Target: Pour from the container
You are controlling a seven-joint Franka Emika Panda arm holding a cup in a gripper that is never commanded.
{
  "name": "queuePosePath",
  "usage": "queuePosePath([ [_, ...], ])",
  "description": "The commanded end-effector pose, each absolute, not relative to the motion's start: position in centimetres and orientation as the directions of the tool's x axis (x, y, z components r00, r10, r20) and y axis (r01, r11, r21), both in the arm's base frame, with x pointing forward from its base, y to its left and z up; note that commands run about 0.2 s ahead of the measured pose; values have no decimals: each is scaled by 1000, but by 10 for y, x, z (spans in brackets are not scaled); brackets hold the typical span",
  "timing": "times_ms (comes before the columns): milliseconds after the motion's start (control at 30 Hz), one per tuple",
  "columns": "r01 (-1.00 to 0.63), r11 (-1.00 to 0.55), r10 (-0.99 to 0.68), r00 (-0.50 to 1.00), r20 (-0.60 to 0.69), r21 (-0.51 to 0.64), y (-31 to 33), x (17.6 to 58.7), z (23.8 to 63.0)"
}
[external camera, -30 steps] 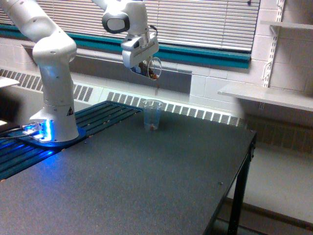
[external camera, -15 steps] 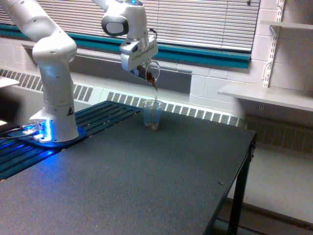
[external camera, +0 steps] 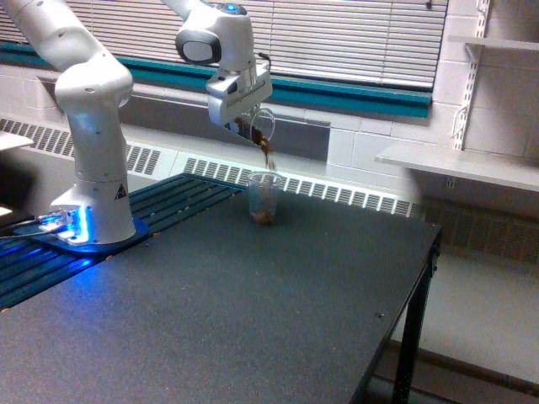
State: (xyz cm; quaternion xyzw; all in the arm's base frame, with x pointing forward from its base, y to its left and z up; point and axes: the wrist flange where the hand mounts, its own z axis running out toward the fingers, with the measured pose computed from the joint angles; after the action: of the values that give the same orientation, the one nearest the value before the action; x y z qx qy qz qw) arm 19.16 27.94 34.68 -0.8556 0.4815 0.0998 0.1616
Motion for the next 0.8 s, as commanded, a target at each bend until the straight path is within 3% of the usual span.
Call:
queuePosePath([
  [33, -842, -510, -770, 539, -341, -177, 279, 192, 342],
  [800, -843, -518, -746, 529, -406, -146, 281, 192, 328],
])
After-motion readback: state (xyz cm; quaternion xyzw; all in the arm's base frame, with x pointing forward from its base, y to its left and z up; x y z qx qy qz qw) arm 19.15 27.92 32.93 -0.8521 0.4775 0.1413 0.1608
